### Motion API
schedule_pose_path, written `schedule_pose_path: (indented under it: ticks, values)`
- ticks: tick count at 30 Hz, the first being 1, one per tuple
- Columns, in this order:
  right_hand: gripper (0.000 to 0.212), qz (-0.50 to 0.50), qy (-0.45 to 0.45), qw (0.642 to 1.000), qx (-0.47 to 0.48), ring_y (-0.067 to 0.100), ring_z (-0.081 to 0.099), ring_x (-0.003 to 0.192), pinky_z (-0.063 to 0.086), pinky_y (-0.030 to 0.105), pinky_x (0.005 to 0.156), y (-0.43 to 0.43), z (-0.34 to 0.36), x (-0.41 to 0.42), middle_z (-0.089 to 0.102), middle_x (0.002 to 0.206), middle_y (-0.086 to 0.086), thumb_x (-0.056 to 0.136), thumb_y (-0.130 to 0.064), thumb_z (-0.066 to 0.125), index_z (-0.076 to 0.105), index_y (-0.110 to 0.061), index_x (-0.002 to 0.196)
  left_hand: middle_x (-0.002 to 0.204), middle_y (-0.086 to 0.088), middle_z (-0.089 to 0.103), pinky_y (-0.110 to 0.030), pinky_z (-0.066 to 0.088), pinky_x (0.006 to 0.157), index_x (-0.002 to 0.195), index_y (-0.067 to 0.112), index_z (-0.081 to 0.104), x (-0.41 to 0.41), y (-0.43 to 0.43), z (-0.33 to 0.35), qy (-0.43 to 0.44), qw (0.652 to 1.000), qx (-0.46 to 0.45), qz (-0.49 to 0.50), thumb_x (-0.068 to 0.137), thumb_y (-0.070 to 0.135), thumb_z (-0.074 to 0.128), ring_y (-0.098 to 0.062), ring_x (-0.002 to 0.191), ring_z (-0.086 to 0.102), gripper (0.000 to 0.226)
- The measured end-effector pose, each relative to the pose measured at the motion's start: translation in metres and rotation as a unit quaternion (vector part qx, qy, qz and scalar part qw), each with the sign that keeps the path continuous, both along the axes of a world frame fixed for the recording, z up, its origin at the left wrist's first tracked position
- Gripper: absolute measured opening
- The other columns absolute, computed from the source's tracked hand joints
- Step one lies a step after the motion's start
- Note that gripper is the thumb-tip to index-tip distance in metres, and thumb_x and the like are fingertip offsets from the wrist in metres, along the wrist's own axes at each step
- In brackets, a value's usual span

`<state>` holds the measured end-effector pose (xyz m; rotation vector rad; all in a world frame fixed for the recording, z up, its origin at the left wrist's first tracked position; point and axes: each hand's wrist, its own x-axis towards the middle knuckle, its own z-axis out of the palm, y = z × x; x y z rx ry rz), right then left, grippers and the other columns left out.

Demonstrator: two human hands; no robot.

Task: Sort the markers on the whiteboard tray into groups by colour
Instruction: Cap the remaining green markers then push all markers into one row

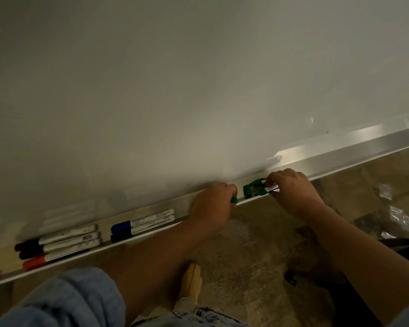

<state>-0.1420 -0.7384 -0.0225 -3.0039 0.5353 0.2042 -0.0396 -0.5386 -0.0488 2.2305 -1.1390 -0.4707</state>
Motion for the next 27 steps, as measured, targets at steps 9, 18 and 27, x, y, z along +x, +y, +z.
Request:
schedule_pose_path:
  ticks: [9,18,27]
  values:
    - [0.024,0.037,-0.194,0.978,0.074,0.018,0.056,0.098,0.046,0.04,0.081,0.033,0.028,-0.018,0.067,0.103,-0.001,0.087,-0.018,0.062,0.065,-0.019,0.111,0.092,0.005,0.065,-0.015,0.052,0.069,0.096,0.016,0.067,-0.003,0.057,0.035,0.162,0.967,-0.157,0.12,0.08,0.006,0.071,-0.003,0.079,0.061,0.02]
    - [0.03,0.023,-0.229,0.966,0.117,0.013,0.048,0.1,0.036,0.039,0.077,0.097,0.049,-0.028,0.061,0.106,-0.009,0.09,-0.028,0.053,0.062,-0.029,0.119,0.096,0.013,0.065,-0.02,0.053,0.076,0.1,0.02,0.069,-0.012,0.095,0.069,0.194,0.944,-0.215,0.159,0.081,0.006,0.071,-0.004,0.089,0.062,0.024]
    - [0.03,0.079,-0.243,0.958,0.13,0.014,0.05,0.094,0.038,0.04,0.073,0.113,0.06,-0.018,0.063,0.101,-0.007,0.089,-0.03,0.052,0.064,-0.028,0.116,0.096,0.006,0.068,-0.013,0.051,0.075,0.102,0.011,0.071,-0.012,0.11,0.077,0.164,0.948,-0.241,0.125,0.082,0.005,0.07,-0.004,0.09,0.064,0.021]
